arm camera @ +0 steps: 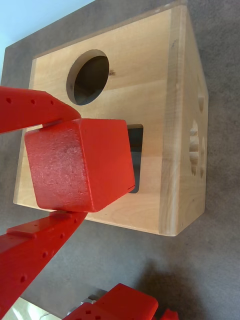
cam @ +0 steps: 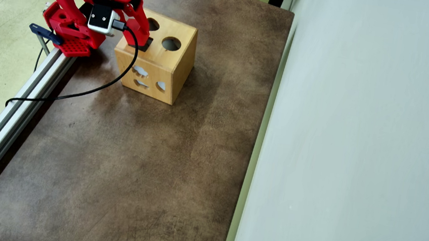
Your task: Pick and place the red cube on the square hole
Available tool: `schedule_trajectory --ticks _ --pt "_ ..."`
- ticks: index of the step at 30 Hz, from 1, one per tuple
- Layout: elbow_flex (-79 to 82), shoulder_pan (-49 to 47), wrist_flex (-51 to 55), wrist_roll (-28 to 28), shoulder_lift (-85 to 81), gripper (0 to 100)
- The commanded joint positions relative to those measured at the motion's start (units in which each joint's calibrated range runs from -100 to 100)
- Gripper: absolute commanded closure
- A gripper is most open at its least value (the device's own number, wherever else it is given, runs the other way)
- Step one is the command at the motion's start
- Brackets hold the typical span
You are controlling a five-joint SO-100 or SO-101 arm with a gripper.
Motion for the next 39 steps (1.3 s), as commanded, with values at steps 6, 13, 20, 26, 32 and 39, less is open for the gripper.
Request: schedule_trajectory --ticks 6,13,20,26,32,39 --pt "-0.3 0.5 -0.8 -0.4 -1.0 95" --pt "-0.3 0.5 -2.4 -3.0 -1.1 95" --pt "-0.2 0.5 -1.5 -2.8 -1.1 95" --pt "2.9 -0.1 -1.5 -2.8 -1.9 95" --pt "3.0 -0.2 -1.5 -2.8 -1.6 95" --pt "3.3 -0.2 -2.1 -2.9 -0.9 95"
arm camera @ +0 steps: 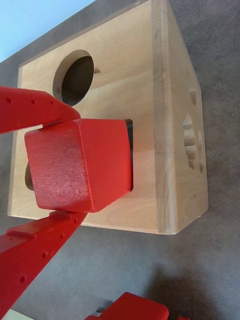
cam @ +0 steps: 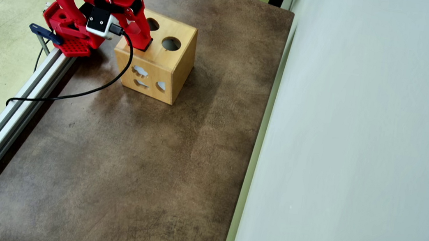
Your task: Pick and place the red cube on the square hole
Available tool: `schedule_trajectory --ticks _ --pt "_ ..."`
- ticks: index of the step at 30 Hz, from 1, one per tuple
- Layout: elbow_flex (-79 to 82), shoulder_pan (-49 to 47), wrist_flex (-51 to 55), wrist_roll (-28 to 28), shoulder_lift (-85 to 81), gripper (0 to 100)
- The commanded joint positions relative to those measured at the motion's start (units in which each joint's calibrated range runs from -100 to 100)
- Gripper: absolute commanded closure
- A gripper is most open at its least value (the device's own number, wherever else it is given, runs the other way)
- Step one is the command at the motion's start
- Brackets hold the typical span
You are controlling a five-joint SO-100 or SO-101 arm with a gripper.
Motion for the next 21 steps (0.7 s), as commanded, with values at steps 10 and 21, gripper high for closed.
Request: schedule_trajectory --ticks 10,21 --pt "-0.5 -0.5 0.1 0.0 6.8 95" --pt "-0.5 -0.5 0.2 0.0 6.3 95"
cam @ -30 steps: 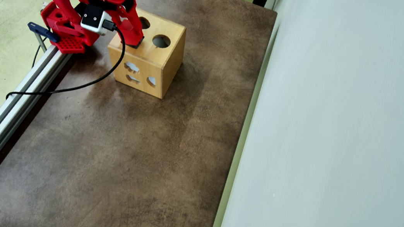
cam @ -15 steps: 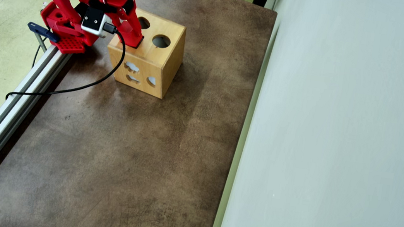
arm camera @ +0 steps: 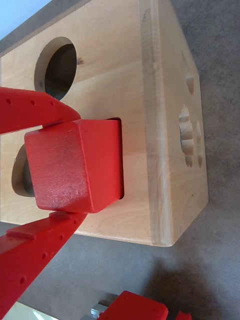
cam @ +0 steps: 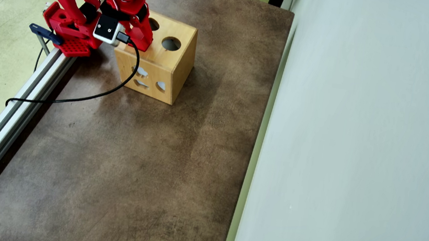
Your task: Pick and place the red cube on the square hole
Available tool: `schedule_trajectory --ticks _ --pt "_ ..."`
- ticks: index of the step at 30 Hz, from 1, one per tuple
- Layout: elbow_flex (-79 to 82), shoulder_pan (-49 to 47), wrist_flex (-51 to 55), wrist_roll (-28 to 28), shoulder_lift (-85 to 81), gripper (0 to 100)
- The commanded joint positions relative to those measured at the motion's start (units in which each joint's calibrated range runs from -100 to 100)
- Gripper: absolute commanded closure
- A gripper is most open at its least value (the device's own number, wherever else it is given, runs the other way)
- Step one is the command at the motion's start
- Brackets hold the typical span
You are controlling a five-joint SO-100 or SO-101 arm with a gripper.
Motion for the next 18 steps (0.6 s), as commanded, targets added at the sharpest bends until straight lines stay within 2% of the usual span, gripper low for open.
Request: schedule_trajectory --ticks 1,18 --pt "-0.4 -0.2 0.8 0.0 -0.4 95" --pt "-0.9 0.5 0.8 0.0 -0.6 94"
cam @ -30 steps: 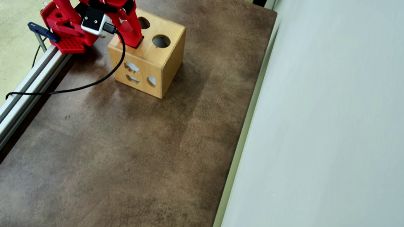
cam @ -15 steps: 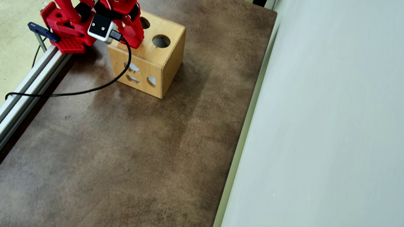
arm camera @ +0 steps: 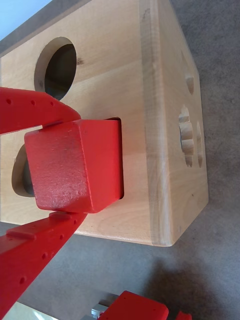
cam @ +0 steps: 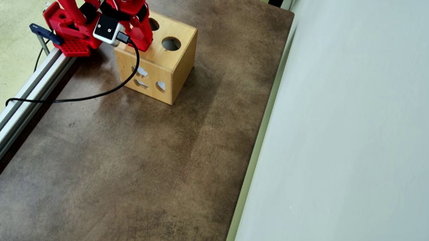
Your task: Pick and place the red cube on the square hole
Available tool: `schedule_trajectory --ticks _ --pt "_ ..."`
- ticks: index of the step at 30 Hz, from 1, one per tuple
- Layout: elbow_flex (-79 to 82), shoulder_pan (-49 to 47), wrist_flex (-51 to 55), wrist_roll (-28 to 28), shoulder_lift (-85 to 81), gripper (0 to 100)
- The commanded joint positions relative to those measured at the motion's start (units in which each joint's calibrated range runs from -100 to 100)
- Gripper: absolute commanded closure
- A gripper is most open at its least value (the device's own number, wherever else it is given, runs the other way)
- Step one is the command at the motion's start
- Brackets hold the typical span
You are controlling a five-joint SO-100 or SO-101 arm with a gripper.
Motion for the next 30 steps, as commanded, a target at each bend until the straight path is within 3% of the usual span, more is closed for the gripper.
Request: schedule_trajectory --ticks 1,5,13,17,30 --pt "-1.0 0.4 0.7 0.0 -0.6 94" --pt "-1.1 0.4 0.7 0.0 -0.7 90" --pt "-1.1 0.5 0.8 -0.2 -0.7 55" --pt "-1.1 0.5 0.8 -0.4 -3.2 43" --pt "-0.4 0.3 0.8 -0.4 -7.7 39"
